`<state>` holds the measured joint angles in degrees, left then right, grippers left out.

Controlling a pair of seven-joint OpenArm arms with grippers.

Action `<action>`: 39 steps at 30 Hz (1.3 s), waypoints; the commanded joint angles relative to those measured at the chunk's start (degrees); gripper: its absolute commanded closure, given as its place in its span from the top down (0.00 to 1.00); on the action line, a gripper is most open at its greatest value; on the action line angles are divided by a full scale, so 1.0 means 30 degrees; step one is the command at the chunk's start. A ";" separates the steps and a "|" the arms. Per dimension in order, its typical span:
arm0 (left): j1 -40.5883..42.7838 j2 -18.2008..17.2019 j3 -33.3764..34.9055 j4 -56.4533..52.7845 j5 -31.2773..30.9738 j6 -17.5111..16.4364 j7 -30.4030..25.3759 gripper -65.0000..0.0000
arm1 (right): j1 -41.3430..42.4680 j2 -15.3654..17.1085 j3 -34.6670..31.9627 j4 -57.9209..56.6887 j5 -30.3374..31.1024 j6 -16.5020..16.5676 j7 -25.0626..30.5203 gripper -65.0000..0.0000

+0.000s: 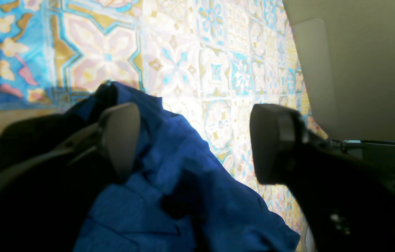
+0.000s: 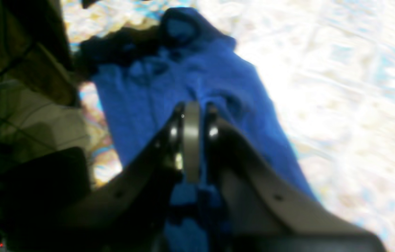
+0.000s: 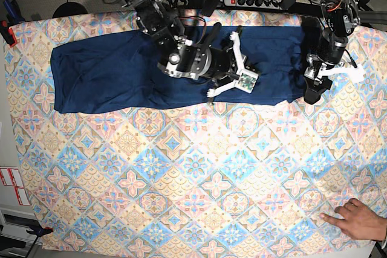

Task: Fold the T-shirt properly
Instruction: 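Carry the sleeve with the right gripper across the shirt toward the left gripper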

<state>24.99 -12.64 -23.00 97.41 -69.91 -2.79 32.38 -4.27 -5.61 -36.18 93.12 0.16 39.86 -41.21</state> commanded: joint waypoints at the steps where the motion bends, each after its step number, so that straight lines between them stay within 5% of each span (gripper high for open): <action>1: 0.0035 -0.0225 -0.0083 0.0308 -0.0213 -0.0258 -0.0200 0.74 | 0.0267 -0.0285 -0.0407 0.0095 0.0341 0.0048 0.0565 0.01; 27: 0.0445 -0.0196 -0.0053 0.0308 -0.0213 -0.0258 -0.0200 0.74 | 0.5307 -0.1131 -0.7001 -0.4857 0.0253 0.0048 0.0594 0.01; 39: 0.0445 -0.0196 -0.0053 0.0308 -0.0243 -0.0258 -0.0200 0.74 | 0.6391 -0.1131 -0.6649 -0.6088 0.0282 0.0048 0.0682 0.02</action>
<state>26.37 -12.53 -22.96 97.41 -69.93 -2.81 32.51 14.13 -8.08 -56.45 73.82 0.21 39.94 -40.29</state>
